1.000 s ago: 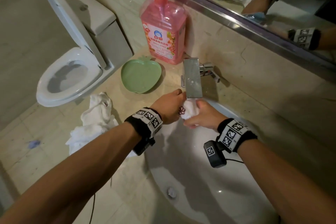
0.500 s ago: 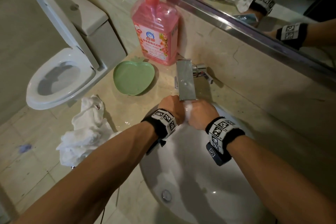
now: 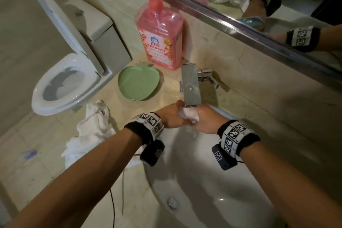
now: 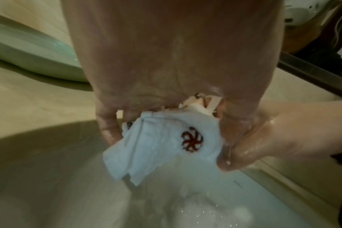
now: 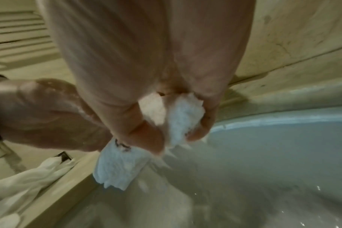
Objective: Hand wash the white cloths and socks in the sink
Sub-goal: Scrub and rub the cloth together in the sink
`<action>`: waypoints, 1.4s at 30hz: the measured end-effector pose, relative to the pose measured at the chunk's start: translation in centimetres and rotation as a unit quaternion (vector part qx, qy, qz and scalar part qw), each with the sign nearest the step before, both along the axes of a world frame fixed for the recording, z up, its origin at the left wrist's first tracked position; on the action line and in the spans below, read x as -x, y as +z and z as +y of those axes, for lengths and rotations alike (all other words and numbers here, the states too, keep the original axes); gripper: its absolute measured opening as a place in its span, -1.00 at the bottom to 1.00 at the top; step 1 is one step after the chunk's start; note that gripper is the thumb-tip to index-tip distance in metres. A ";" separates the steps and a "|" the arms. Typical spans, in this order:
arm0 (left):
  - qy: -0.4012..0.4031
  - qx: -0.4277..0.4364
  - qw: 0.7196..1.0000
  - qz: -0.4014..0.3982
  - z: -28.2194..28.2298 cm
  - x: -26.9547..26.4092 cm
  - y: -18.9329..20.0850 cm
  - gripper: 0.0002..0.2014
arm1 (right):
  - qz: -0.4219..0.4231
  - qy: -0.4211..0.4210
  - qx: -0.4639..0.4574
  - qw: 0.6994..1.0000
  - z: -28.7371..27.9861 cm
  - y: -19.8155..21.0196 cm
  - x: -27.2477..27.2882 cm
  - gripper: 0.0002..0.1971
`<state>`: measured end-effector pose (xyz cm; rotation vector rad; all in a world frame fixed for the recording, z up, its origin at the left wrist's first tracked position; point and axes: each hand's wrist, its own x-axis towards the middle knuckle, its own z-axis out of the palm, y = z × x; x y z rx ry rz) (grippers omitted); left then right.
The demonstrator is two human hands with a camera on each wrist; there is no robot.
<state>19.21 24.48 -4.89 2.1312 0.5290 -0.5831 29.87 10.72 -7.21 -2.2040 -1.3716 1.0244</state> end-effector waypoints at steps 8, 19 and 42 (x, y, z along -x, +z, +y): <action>0.051 -0.069 0.986 -0.146 0.7 4.1 -1.3 -0.48 | 0.094 -0.182 -0.108 0.973 0.1 -0.2 1.2 -0.28; 0.146 -0.023 0.981 -0.126 0.0 3.2 -1.7 -0.79 | 0.083 -0.200 -0.098 0.971 -1.5 -0.1 2.8 -0.57; 0.175 0.079 0.962 -0.192 2.5 3.3 -0.4 -0.72 | 0.189 -0.267 -0.107 0.939 -2.2 -0.5 2.0 -0.55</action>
